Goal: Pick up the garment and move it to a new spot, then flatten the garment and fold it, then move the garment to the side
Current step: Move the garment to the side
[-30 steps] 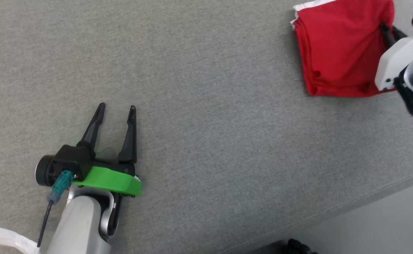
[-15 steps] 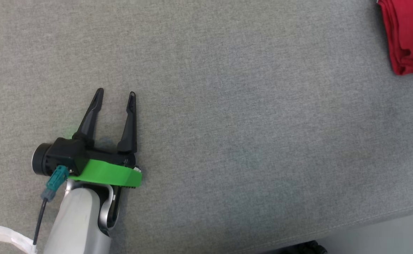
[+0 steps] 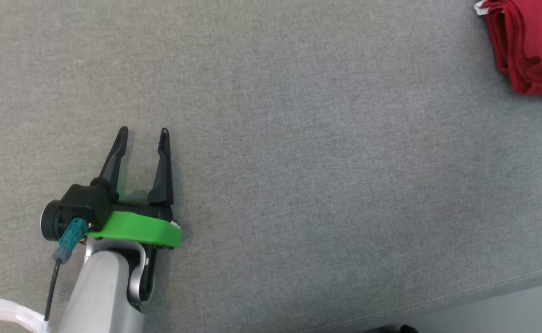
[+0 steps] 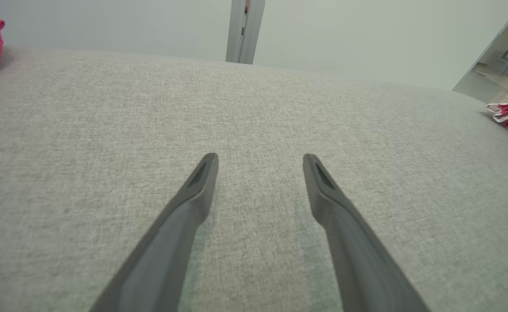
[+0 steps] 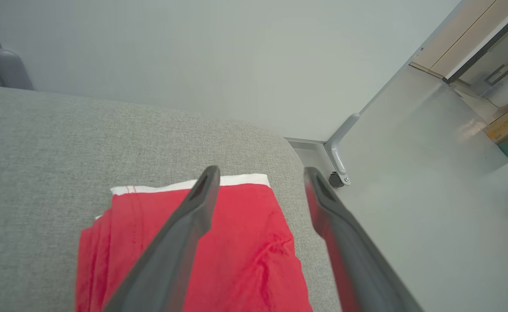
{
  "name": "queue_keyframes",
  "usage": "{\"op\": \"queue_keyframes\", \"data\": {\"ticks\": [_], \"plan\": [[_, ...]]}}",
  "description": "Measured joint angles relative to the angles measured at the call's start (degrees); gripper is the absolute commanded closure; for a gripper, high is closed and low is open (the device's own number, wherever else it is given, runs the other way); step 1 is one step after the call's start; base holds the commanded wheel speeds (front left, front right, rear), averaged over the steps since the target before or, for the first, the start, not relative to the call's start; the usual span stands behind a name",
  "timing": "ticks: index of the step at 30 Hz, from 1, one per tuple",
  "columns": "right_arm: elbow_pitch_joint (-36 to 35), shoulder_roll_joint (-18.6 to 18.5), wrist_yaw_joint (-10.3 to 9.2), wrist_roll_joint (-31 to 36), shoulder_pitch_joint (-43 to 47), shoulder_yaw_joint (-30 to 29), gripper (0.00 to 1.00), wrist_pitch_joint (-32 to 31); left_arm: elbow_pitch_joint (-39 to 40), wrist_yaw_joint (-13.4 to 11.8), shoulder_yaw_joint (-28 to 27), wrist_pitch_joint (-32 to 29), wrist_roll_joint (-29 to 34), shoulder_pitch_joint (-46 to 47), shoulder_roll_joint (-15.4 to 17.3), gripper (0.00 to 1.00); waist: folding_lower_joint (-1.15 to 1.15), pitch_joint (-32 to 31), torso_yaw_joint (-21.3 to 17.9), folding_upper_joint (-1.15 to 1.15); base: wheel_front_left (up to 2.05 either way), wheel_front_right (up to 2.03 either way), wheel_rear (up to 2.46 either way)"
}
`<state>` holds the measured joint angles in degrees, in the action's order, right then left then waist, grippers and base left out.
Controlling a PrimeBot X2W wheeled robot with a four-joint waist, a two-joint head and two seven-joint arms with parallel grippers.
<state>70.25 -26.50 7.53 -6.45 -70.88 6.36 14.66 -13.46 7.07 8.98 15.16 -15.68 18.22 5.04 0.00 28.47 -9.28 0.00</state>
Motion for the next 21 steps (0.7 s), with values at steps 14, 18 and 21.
{"op": "queue_keyframes", "data": {"ticks": [14,18,21], "plan": [[-25.8,13.8,0.00,5.6,18.8,-7.1,0.00,0.4,-1.6,0.1,-6.3,0.0,-1.0,-3.7,-1.2,0.00,0.00,-11.4,1.8,0.00,0.00,0.00,0.00],[-32.2,17.5,0.00,7.0,26.8,-7.8,0.00,0.4,-1.5,0.1,-8.1,0.0,-1.4,-6.0,-1.5,0.00,0.00,-14.3,2.3,0.00,0.00,0.00,0.00],[-35.6,20.6,0.00,7.6,32.6,-8.0,0.00,0.4,-1.7,0.1,-9.2,0.0,-1.6,-8.2,-1.8,0.00,0.00,-16.3,2.7,0.00,0.00,0.00,0.00]]}}
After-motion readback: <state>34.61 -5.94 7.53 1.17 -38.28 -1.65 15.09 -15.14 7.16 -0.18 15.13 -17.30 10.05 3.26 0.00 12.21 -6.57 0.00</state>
